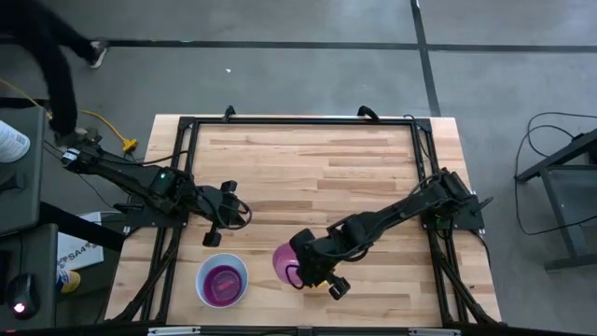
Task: Nest bowls inside each other
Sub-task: Stack the purple bowl on the pink bowl
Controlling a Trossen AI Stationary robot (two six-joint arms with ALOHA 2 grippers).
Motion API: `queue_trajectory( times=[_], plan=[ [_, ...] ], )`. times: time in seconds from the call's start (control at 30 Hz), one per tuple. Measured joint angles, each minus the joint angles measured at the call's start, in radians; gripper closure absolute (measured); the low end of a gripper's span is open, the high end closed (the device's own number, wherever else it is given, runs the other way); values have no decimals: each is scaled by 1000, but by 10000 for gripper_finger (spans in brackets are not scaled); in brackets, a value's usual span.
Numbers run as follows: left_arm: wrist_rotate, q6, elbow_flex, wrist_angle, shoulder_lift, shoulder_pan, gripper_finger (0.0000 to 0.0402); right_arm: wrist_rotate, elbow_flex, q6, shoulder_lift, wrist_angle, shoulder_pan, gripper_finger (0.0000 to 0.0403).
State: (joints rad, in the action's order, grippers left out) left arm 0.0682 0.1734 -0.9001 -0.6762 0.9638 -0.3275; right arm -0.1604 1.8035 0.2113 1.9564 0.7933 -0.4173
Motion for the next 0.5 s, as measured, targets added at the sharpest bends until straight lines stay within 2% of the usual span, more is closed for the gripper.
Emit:
queue_trajectory(
  times=[0.23, 0.5],
  plan=[
    [-92, -9, 0, 68, 0, 0, 382, -71, 11, 20, 0, -20, 1, 399],
    [-214, -27, 0, 94, 8, 0, 382, -86, 11, 76, 0, -12, 1, 399]
  ],
)
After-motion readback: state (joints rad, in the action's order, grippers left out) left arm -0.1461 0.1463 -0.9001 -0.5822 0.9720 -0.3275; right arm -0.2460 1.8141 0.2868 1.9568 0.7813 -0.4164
